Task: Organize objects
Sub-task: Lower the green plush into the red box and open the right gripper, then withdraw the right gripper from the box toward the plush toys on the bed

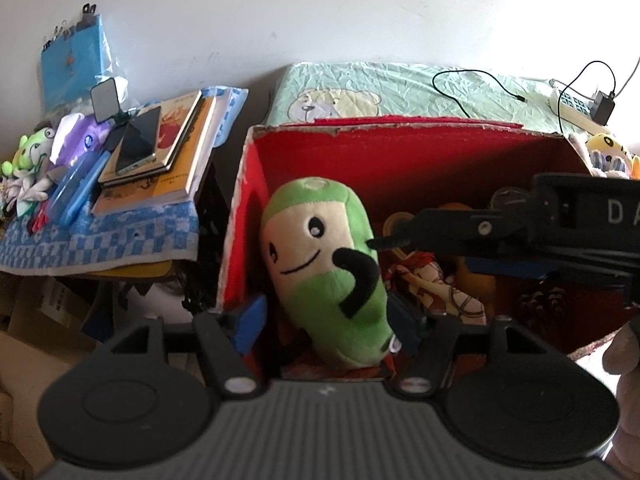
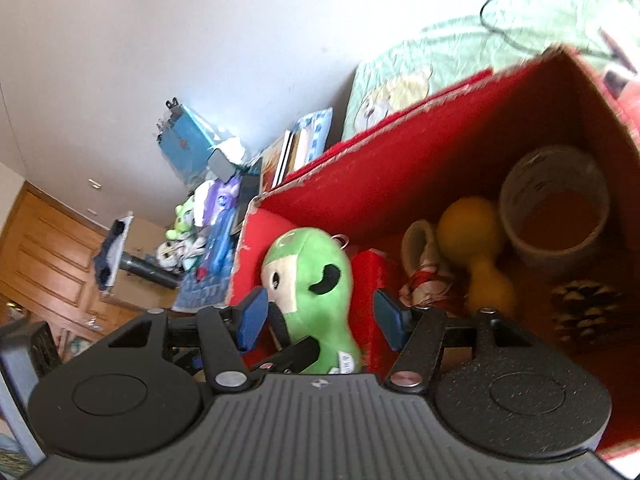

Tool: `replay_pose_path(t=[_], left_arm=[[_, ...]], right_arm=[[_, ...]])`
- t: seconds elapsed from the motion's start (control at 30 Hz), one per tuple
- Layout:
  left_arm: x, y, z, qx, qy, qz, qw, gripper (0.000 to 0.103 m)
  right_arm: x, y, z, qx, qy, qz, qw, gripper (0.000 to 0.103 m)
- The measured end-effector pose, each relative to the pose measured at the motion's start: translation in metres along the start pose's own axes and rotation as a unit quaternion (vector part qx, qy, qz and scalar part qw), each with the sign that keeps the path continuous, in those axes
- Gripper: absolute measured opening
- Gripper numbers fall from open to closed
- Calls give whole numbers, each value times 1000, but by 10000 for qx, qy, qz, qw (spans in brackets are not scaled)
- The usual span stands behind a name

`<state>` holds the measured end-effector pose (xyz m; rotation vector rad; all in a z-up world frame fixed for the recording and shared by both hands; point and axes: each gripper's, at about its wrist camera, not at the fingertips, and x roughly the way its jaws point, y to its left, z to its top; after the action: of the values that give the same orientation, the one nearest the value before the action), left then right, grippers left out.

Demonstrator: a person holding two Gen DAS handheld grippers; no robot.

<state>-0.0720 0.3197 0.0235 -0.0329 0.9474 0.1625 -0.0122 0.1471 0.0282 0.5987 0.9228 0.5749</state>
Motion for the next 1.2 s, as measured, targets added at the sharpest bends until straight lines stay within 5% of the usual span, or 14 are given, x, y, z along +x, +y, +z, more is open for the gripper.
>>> replay_pose_path(t=[0.63, 0.97, 1.2], left_arm=[[-19, -49, -3, 557, -123, -34, 9984, 91], [-21, -76, -2, 749, -116, -59, 9971, 92], [-12, -81, 8, 393, 106, 8, 9992, 95]], right_arm=[[-62, 5, -31, -623, -1159, -1003, 9862, 63], [-85, -6, -34, -567, -1356, -1061, 9834, 63], [-100, -15, -30, -788, -1407, -925, 9826, 63]])
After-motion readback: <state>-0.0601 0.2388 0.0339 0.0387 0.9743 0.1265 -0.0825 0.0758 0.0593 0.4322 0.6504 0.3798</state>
